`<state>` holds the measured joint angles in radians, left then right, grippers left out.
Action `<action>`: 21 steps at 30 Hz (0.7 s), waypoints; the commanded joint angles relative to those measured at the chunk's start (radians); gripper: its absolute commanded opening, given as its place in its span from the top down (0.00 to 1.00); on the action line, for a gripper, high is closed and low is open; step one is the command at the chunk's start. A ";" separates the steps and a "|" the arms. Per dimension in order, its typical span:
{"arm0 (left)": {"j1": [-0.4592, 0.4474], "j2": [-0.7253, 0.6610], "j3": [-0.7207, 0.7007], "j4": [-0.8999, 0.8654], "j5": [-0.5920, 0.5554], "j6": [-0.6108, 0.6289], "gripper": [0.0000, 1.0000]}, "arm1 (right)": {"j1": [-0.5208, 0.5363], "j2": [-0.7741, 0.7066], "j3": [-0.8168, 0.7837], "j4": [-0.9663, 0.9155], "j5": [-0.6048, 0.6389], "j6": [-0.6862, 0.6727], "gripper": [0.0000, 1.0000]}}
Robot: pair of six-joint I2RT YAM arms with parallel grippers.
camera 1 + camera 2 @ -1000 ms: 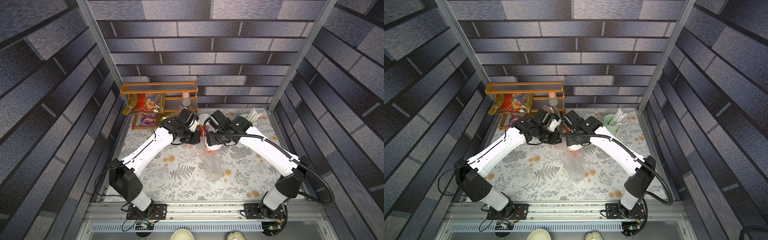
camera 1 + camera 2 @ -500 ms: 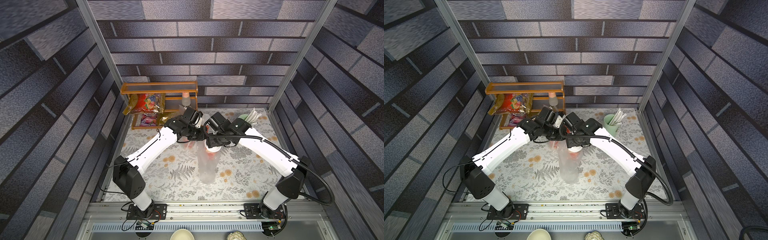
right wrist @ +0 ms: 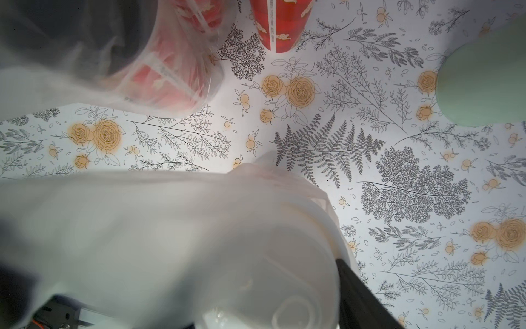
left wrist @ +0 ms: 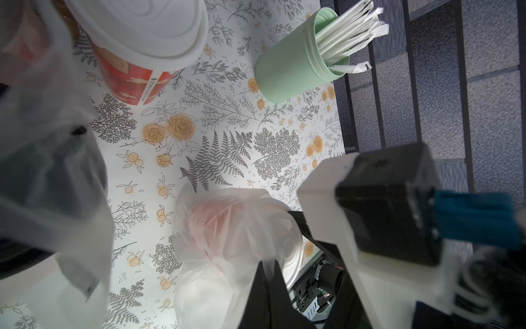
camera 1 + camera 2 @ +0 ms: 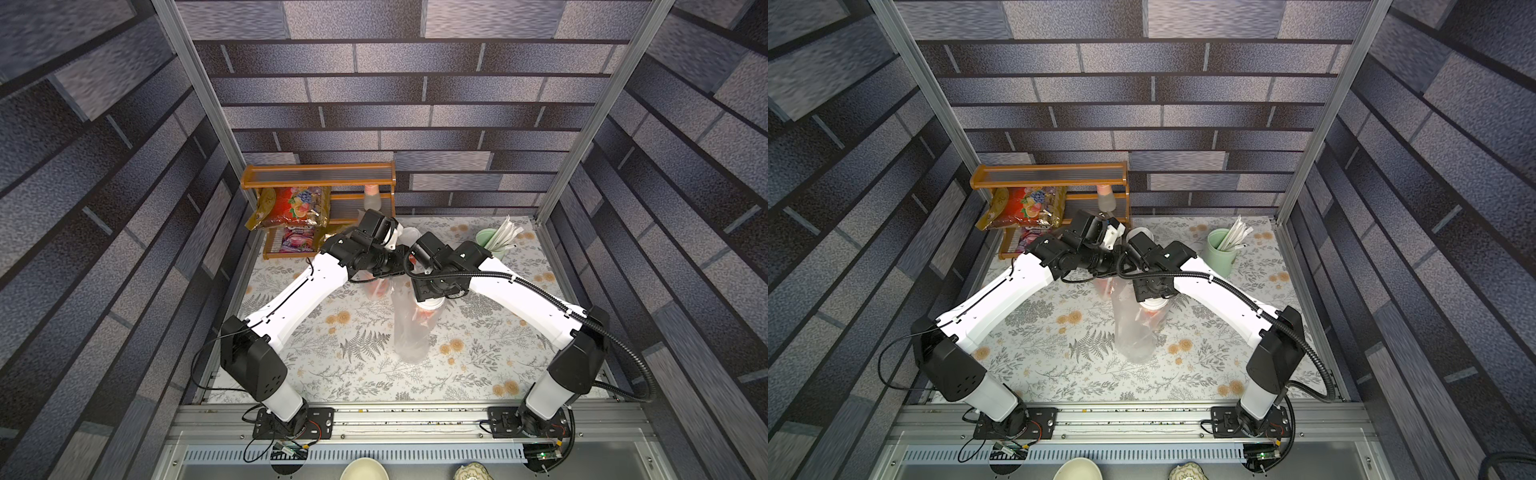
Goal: Pack milk tea into plastic carrier bags
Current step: Place the milk tea cup in the plastic carrier bag.
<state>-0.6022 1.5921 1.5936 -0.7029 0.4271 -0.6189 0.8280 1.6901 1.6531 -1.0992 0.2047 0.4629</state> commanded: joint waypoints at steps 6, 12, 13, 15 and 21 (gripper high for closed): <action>0.019 -0.020 -0.049 0.013 0.064 -0.030 1.00 | -0.010 0.037 -0.024 -0.011 -0.013 -0.016 0.58; 0.019 -0.029 -0.069 0.053 0.111 -0.033 1.00 | -0.012 0.055 -0.036 -0.006 -0.028 -0.016 0.56; 0.019 -0.038 -0.073 0.071 0.121 -0.041 1.00 | -0.013 0.060 -0.037 -0.008 -0.032 -0.017 0.56; 0.020 -0.055 -0.071 0.092 0.126 -0.046 1.00 | -0.014 0.064 -0.047 -0.005 -0.036 -0.017 0.57; 0.020 -0.090 -0.076 0.126 0.127 -0.050 1.00 | -0.014 0.065 -0.050 -0.007 -0.037 -0.017 0.55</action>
<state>-0.5823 1.5574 1.5284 -0.6323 0.5217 -0.6601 0.8177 1.7111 1.6451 -1.0767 0.1932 0.4519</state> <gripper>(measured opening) 0.037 0.693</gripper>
